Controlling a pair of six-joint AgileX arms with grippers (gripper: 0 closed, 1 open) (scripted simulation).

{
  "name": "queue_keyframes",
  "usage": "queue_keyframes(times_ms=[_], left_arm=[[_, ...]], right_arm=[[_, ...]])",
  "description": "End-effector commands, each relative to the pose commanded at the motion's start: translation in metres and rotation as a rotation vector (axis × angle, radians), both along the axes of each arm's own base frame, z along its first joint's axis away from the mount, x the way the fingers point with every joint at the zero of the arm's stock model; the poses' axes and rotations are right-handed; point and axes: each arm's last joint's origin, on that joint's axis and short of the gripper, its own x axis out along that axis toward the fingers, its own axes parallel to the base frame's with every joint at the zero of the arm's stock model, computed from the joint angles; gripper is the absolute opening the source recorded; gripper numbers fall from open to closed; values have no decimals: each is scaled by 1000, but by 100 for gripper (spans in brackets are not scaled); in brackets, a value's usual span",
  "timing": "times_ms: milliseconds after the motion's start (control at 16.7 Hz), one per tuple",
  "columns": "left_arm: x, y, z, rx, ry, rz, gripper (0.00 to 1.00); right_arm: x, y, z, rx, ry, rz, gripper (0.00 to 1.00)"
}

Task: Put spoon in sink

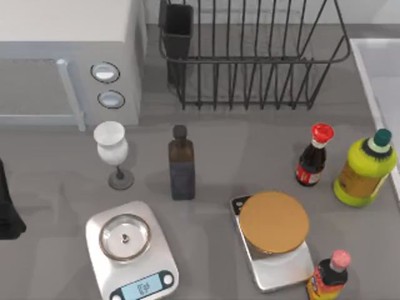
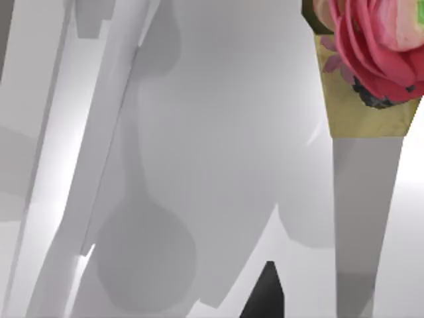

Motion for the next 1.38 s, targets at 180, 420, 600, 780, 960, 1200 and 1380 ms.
queue_keyframes(times_ms=[180, 420, 600, 780, 960, 1200, 1380], left_arm=[[0, 0, 0, 0, 0, 0, 100], [0, 0, 0, 0, 0, 0, 100], [0, 0, 0, 0, 0, 0, 100], [0, 0, 0, 0, 0, 0, 100], [0, 0, 0, 0, 0, 0, 100], [0, 0, 0, 0, 0, 0, 100], [0, 0, 0, 0, 0, 0, 100]], right_arm=[[0, 0, 0, 0, -2, 0, 0], [0, 0, 0, 0, -2, 0, 23], [0, 0, 0, 0, -2, 0, 45], [0, 0, 0, 0, -2, 0, 68], [0, 0, 0, 0, -2, 0, 90], [0, 0, 0, 0, -2, 0, 100], [0, 0, 0, 0, -2, 0, 100]])
